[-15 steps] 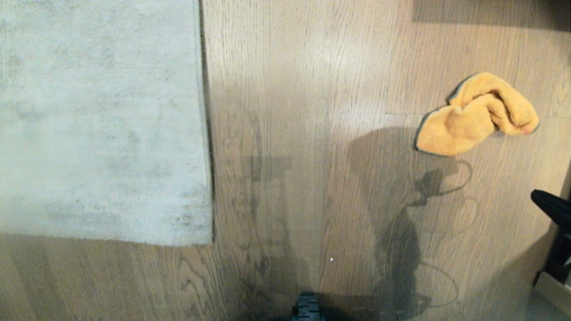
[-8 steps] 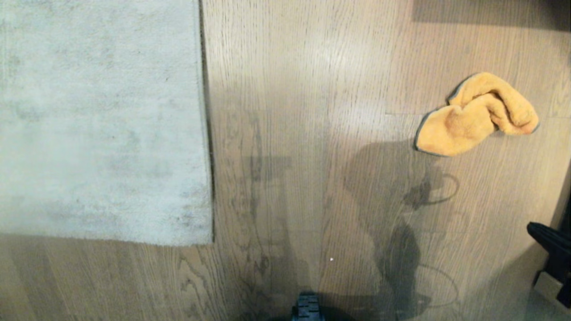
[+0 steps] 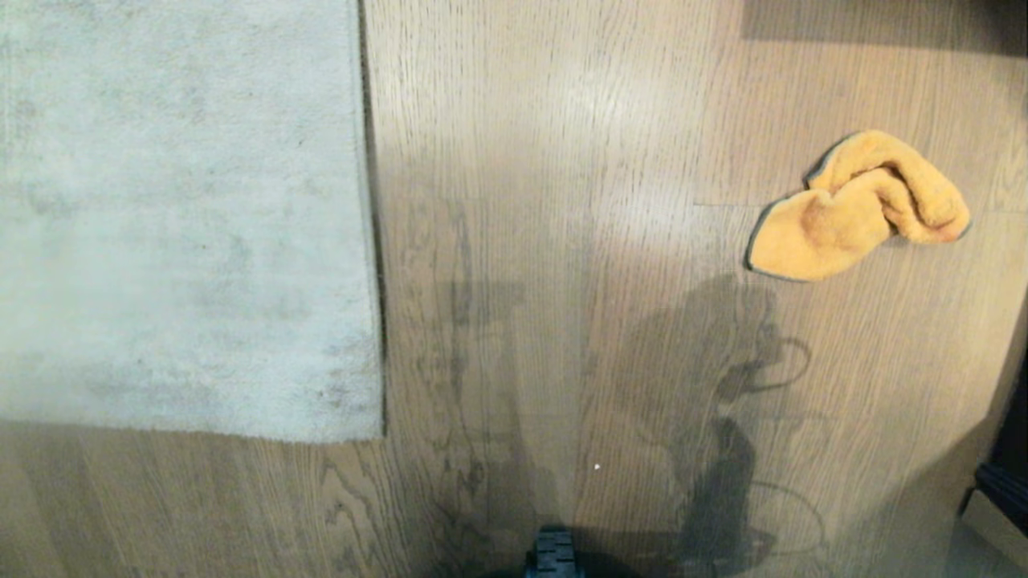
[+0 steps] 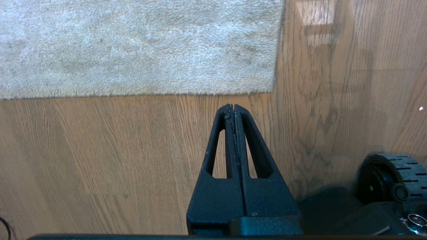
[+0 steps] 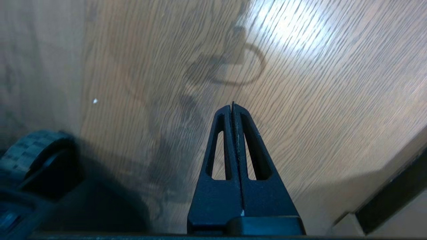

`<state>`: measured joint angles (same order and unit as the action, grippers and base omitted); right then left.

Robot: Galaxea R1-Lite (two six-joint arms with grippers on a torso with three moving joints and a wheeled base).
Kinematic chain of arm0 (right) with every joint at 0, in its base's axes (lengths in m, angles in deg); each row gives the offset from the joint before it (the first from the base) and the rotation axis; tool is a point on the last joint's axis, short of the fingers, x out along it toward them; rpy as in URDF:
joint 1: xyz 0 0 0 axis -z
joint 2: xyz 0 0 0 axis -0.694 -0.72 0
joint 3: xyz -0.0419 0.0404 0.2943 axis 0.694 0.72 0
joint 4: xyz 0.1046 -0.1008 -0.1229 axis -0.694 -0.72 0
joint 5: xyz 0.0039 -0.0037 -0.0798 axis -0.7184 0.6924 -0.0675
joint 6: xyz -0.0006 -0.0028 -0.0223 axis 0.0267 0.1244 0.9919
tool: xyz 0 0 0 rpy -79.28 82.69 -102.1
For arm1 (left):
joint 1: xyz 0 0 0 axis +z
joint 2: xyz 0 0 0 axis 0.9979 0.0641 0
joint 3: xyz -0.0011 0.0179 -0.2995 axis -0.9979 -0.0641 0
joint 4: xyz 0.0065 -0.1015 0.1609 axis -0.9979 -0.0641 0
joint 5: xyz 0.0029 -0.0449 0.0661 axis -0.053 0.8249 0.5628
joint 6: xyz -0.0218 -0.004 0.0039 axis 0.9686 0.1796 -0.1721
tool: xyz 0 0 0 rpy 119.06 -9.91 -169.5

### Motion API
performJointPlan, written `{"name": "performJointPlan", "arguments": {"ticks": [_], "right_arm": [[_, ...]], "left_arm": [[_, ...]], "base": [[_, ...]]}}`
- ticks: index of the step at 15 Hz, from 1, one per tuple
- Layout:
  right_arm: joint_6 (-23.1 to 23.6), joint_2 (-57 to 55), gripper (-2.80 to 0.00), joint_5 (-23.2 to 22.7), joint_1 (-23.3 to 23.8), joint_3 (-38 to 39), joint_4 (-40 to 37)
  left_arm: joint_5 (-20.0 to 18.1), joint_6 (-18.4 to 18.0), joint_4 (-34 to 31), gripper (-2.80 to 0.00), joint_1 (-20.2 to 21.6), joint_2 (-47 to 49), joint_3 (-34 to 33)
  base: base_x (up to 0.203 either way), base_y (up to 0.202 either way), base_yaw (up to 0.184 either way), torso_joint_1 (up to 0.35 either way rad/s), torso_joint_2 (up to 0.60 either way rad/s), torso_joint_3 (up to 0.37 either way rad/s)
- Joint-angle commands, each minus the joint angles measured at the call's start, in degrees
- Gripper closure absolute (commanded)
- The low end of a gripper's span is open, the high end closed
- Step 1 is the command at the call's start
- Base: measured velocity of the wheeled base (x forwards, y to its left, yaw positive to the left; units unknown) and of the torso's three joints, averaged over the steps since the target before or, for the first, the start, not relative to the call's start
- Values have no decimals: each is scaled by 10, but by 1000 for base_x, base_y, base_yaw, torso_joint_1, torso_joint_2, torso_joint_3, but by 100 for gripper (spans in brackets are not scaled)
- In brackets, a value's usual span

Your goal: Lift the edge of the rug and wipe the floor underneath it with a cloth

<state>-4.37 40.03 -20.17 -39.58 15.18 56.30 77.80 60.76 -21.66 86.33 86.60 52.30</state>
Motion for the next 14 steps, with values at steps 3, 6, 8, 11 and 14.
{"name": "performJointPlan", "arguments": {"ticks": [3, 6, 8, 11, 14], "right_arm": [[2, 128, 0, 0, -4, 0, -98], [2, 202, 0, 36, -7, 0, -201], [3, 235, 0, 77, -22, 0, -248], [3, 266, 0, 97, -39, 0, -299], [-6, 298, 0, 96, -44, 0, -316]], "left_arm": [[0, 0, 0, 0, 0, 0, 0], [0, 0, 0, 0, 0, 0, 0], [0, 0, 0, 0, 0, 0, 0], [0, 0, 0, 0, 0, 0, 0], [1, 0, 0, 0, 0, 0, 0]], "base": [[0, 0, 0, 0, 0, 0], [0, 0, 0, 0, 0, 0], [0, 0, 0, 0, 0, 0], [0, 0, 0, 0, 0, 0], [0, 0, 0, 0, 0, 0]]}}
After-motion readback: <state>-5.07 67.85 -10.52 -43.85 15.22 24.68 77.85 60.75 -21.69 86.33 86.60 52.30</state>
